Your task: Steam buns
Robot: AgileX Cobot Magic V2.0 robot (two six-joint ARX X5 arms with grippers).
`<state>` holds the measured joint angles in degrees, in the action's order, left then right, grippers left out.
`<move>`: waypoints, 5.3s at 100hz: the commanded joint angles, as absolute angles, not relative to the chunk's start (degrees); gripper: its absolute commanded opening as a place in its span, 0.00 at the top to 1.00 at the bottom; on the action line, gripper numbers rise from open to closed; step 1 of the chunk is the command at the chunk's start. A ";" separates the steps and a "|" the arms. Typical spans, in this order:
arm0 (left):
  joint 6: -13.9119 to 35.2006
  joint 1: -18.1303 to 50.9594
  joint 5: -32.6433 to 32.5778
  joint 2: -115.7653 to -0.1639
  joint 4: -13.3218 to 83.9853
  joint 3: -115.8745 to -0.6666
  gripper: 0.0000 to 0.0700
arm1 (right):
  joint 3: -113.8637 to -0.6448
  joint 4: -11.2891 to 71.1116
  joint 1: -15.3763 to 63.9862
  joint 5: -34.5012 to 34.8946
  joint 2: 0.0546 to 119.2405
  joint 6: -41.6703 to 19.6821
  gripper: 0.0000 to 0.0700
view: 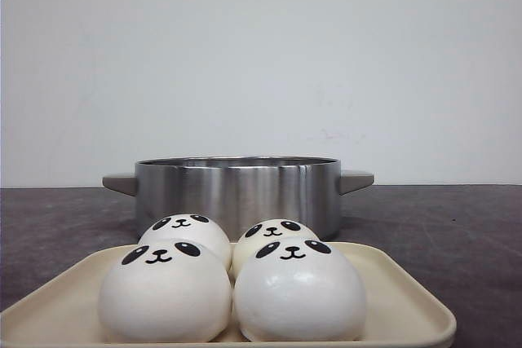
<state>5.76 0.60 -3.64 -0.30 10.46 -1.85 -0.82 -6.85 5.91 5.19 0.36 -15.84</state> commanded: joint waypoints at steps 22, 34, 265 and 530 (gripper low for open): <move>20.78 0.60 1.41 -0.93 11.31 -7.38 1.00 | -8.40 -6.46 5.87 7.42 0.95 -32.73 0.99; 19.51 0.62 7.14 -6.02 11.84 -15.00 0.99 | -20.16 6.17 5.87 7.94 6.52 -26.24 0.99; 17.34 12.73 23.79 -30.68 20.23 -41.10 0.04 | -65.73 36.80 44.99 13.21 94.37 -27.77 0.99; 23.64 40.12 10.02 -84.36 30.70 -53.71 0.15 | -111.83 56.36 55.37 -20.38 67.22 -13.56 0.98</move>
